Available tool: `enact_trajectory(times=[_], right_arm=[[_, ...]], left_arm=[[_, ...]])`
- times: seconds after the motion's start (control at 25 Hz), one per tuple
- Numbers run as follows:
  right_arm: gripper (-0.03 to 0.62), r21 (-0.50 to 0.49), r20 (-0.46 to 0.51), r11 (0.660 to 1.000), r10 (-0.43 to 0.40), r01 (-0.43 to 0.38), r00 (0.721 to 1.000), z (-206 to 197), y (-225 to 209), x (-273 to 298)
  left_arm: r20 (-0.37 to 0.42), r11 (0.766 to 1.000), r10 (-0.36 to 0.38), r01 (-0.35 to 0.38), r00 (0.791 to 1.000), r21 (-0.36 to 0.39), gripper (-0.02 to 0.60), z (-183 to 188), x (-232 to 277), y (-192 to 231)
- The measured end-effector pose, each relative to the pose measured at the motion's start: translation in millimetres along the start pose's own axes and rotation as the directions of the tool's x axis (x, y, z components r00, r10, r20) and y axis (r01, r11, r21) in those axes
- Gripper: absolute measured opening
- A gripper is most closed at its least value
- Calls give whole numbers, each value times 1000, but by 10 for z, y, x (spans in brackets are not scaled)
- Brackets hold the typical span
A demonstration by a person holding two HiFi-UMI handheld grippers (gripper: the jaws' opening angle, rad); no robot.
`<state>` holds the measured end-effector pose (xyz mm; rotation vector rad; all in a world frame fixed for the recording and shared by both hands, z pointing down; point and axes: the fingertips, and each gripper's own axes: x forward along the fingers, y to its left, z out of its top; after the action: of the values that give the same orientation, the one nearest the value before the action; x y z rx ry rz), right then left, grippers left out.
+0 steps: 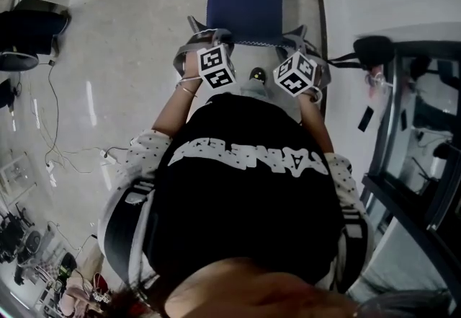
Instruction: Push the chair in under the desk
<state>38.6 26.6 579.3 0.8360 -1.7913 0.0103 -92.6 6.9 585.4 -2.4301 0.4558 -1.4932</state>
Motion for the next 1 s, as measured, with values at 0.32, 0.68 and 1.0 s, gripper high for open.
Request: enact_trajectory(times=[0.32,0.68,1.0], right_arm=[[141,21,23,999,32,-32,999,-139,-161,313],[140,15,22,999,47,-48,999,-225,-281,426],[137,1,33,998,63,-63,997,-175,-325,440]], left_arm=[[-39,1000,0,-1,999,-12,123,35,362,116],[-52,1000,6,-7,999,-19,123,121,488,164],[-65,1000,9,-10,998,-22,123,127,471,219]])
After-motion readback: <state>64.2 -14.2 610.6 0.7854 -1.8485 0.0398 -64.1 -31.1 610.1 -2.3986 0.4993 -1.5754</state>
